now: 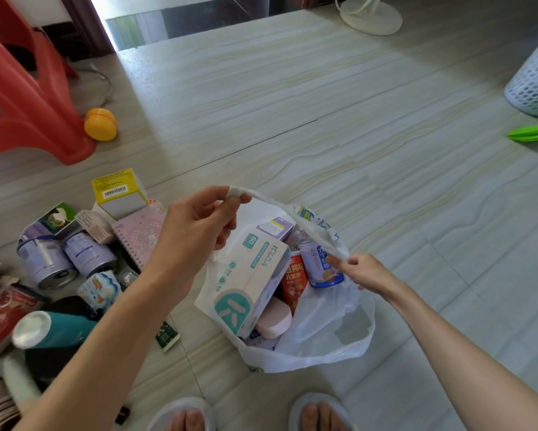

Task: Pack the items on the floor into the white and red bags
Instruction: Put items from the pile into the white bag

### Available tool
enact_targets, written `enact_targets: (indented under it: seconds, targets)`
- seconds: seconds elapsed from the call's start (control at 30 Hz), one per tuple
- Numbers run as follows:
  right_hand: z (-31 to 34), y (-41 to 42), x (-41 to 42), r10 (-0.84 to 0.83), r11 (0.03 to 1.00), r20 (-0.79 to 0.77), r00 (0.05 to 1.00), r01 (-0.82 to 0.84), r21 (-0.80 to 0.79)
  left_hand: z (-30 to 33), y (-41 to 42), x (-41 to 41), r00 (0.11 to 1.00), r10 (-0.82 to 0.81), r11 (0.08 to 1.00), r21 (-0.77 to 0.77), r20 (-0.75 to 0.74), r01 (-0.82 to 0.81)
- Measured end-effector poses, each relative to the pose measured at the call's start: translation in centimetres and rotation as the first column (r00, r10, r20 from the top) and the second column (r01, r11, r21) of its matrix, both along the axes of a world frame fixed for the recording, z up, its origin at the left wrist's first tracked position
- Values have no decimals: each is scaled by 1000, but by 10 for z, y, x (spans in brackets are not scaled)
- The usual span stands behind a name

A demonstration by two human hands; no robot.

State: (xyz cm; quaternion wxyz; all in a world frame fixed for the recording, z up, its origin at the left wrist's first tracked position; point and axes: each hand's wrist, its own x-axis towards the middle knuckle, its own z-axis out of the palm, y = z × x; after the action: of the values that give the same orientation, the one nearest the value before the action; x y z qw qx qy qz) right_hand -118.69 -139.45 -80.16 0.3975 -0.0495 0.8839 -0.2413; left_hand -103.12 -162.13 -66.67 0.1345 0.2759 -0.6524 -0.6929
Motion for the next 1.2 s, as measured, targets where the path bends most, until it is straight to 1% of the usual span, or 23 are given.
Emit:
enact_targets:
  seconds: [0.07,0.2,0.27,0.33,0.37,0.4,0.43,0.47,0.5,0.57,0.6,0.67,0.73,0.77,0.8,0.87,0.9,0.97,1.0,1.07,1.13,1.17,1.2]
  targets:
    - [0,3,8,9,1000,-31,999,-9,16,0,0,2,999,28,1000,7,16,-29]
    - [-1,17,15,129,975,-118,985,-104,197,3,5,6,998,54,998,19,36,-55]
    - [2,23,21,95,978,-52,994,-83,192,4,8,9,998,44,999,6,52,-44]
    - [6,33,29,-8,987,17,1000,5,163,6,10,13,997,23,1000,-20,74,-21]
    - [8,37,33,-115,987,55,992,108,118,7,9,14,996,16,999,-37,87,-13]
    - [12,40,35,-257,966,129,958,253,46,8,8,17,995,13,998,-56,103,-7]
    - [17,42,37,-395,912,218,892,409,-20,8,6,19,993,11,997,-73,121,-2]
    - [24,45,38,-476,853,288,831,516,-76,8,5,21,990,9,996,-86,140,3]
    - [31,47,37,-509,821,321,799,563,-100,7,3,24,987,9,995,-95,159,6]
    - [48,48,37,-518,788,371,771,598,-143,7,3,30,983,31,994,-106,182,-12]
    - [57,46,37,-521,754,424,741,632,-177,8,3,33,981,45,994,-110,187,-24]
    - [79,40,41,-534,634,562,632,739,-228,11,5,37,974,28,991,-132,223,2]
    - [98,31,47,-526,488,672,521,832,-263,14,6,41,946,-63,980,-159,318,119]
    - [106,26,51,-518,436,703,487,858,-273,16,6,43,926,-109,974,-148,362,173]
    - [116,20,55,-500,417,724,474,865,-279,18,5,44,916,-132,974,-124,379,191]
    - [141,6,60,-468,438,724,507,844,-309,27,1,43,926,-87,985,-109,366,135]
    - [155,-1,58,-467,446,690,552,822,-356,35,0,39,933,-43,987,-131,358,95]
    - [191,-16,47,-479,450,557,679,734,-508,60,-1,23,946,18,987,-159,324,36]
    - [212,-23,39,-488,441,478,730,679,-587,74,-1,12,955,34,990,-144,295,10]
    - [245,-30,22,-509,404,363,780,589,-700,102,1,-13,971,63,998,-36,232,-56]
    - [265,-28,9,-525,347,319,789,541,-766,125,3,-30,984,96,989,97,147,-111]
    - [270,-26,4,-513,341,293,807,505,-792,133,3,-35,989,114,982,143,91,-127]
    - [274,-23,1,-494,359,252,832,459,-813,137,4,-36,992,123,978,165,36,-128]
